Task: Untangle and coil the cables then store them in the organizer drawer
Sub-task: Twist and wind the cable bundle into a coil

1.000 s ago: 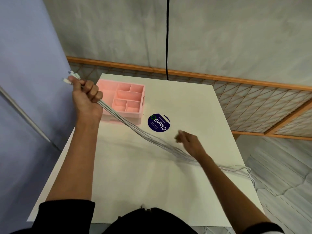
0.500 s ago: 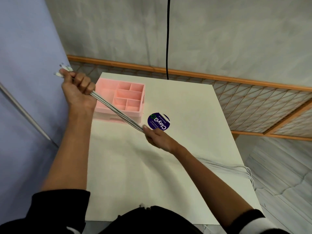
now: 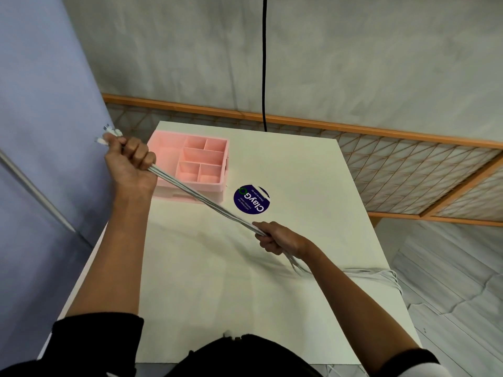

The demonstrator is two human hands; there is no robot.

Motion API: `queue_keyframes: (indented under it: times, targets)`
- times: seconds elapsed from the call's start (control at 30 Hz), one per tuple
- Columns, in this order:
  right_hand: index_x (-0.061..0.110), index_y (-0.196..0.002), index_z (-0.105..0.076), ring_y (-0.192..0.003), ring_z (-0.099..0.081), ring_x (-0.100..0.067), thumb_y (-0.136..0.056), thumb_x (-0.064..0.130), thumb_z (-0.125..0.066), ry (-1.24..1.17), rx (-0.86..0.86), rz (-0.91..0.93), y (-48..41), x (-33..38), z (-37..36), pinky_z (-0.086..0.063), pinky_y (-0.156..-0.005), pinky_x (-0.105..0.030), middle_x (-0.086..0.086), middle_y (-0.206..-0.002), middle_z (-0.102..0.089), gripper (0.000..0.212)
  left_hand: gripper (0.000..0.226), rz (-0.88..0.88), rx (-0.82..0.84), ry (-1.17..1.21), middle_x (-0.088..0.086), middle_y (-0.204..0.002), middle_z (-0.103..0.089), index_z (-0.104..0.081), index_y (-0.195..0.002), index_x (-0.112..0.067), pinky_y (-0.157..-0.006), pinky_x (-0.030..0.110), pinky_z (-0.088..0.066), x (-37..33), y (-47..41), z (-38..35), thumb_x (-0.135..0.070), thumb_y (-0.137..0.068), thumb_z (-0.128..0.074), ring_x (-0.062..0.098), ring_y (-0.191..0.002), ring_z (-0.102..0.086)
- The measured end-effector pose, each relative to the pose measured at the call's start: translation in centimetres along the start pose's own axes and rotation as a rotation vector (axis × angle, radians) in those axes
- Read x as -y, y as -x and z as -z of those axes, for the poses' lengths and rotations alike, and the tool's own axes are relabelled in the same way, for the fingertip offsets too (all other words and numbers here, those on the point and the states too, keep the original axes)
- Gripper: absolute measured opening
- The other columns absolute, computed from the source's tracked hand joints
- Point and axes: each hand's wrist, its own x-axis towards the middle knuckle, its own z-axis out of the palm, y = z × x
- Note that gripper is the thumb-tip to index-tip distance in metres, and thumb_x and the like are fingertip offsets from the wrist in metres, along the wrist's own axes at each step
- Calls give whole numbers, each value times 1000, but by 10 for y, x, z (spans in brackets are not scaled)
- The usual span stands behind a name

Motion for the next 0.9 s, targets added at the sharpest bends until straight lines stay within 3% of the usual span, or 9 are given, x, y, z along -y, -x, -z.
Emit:
queue_keyframes:
  times: [0.2, 0.33, 0.43, 0.5, 0.57, 0.67, 0.77, 0.9]
  targets:
    - [23, -51, -24, -45, -12, -9, -100, 40, -35, 25, -35, -12, 8, -19, 6, -13, -44, -20, 8, -49, -19, 53, 53, 1, 9, 34, -8, -41, -27, -43, -50, -20, -31, 15, -13, -5, -3, 15, -25, -102, -32, 5, -30, -20]
    - [22, -41, -37, -44, -31, -10, -96, 46, -43, 218, -316, -142, 22, -58, 26, -30, -58, -23, 7, -47, -34, 60, 53, -41, 0, 107, -8, -41, -27, -40, -52, -19, -30, 16, -13, -22, -11, 20, -26, -103, -30, 5, -31, -19]
    - [23, -50, -49, -53, -40, -14, -96, 33, -46, 270, -435, -212, 35, -87, 39, -35, -61, -26, -1, -60, -44, 47, 50, -71, -19, 101, -8, -42, -27, -39, -53, -19, -31, 15, -12, -26, -10, 18, -25, -101, -32, 5, -31, -19]
    - [21, -50, -45, -42, -34, -13, -96, 27, -42, 216, -397, -224, 39, -89, 42, -28, -46, -24, -1, -53, -40, 46, 50, -64, -24, 107, -8, -41, -27, -39, -52, -19, -31, 15, -12, -17, -9, 18, -25, -102, -32, 5, -31, -19]
    - [18, -51, -37, -37, -26, -11, -97, 34, -41, 131, -361, -218, 42, -83, 43, -21, -42, -22, 2, -46, -33, 49, 54, -53, -21, 102, -8, -41, -27, -40, -51, -19, -30, 15, -12, -12, -9, 21, -25, -103, -30, 5, -30, -19]
    - [20, -51, -29, -44, -29, -12, -95, 56, -39, 249, -412, -183, 49, -90, 48, -30, -51, -21, 9, -43, -32, 58, 55, -71, -10, 111, -8, -41, -27, -42, -50, -19, -30, 16, -13, -25, -14, 29, -28, -103, -30, 5, -30, -19]
    - [16, -46, -36, -52, -42, -16, -93, 57, -42, 387, -623, -254, 63, -116, 58, -36, -65, -31, 7, -44, -44, 63, 53, -112, -15, 75, -8, -42, -26, -40, -52, -20, -30, 16, -14, -40, -17, 33, -29, -103, -31, 5, -32, -19]
    - [14, -44, -36, -53, -43, -21, -94, 49, -49, 443, -710, -327, 64, -125, 66, -34, -55, -29, 1, -49, -43, 61, 50, -119, -64, -152, -9, -44, -24, -40, -54, -24, -34, 17, -10, -32, -9, 28, -36, -102, -32, 5, -35, -15]
